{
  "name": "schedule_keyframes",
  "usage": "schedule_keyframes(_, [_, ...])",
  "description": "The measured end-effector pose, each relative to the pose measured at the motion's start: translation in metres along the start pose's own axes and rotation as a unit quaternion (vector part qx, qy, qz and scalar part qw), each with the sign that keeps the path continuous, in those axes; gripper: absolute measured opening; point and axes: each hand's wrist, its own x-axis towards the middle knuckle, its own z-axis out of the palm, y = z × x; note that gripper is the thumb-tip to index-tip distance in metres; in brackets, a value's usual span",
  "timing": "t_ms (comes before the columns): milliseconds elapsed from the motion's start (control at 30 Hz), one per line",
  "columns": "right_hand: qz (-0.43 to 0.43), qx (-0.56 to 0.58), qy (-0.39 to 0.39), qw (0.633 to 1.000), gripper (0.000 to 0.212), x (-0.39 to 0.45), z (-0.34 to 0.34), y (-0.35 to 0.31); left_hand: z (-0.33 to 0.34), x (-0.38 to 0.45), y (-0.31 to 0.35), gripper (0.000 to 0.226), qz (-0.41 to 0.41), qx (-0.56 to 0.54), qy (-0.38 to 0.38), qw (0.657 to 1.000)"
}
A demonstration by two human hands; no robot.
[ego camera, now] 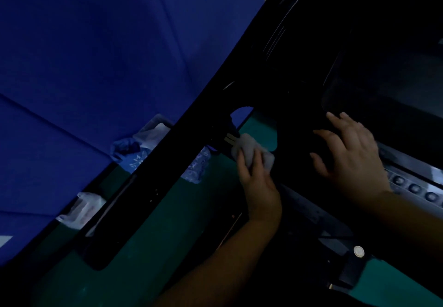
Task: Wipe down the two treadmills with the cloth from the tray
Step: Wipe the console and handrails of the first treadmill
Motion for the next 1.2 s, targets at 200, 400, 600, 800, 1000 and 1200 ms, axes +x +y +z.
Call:
schedule_keyframes(200, [-0.007,0.006,0.008,1.0,0.049,0.0,0.002,0.001,-0.027,0.007,-0.012,0.053,-0.017,-0.038,0.048,0.998])
schedule_keyframes(400, [-0.006,0.012,0.02,1.0,0.045,0.0,0.0,-0.002,-0.018,0.017,0.005,0.049,-0.013,0.039,-0.031,0.999])
schedule_keyframes(600, [-0.012,0.017,0.013,1.0,0.051,0.0,-0.002,-0.001,-0.061,-0.002,0.007,0.045,0.059,0.009,-0.195,0.979])
schedule_keyframes(800, [-0.012,0.026,0.016,0.999,0.051,0.0,-0.002,-0.002,-0.189,0.001,0.018,0.05,0.137,0.118,0.011,0.984])
schedule_keyframes(1000, [0.024,0.086,0.03,0.996,0.048,-0.009,0.002,-0.035,-0.297,-0.024,-0.075,0.063,0.113,0.335,0.063,0.933])
schedule_keyframes(1200, [-0.012,0.017,-0.055,0.998,0.065,-0.031,0.04,-0.083,-0.297,-0.005,-0.121,0.052,0.141,0.438,-0.021,0.887])
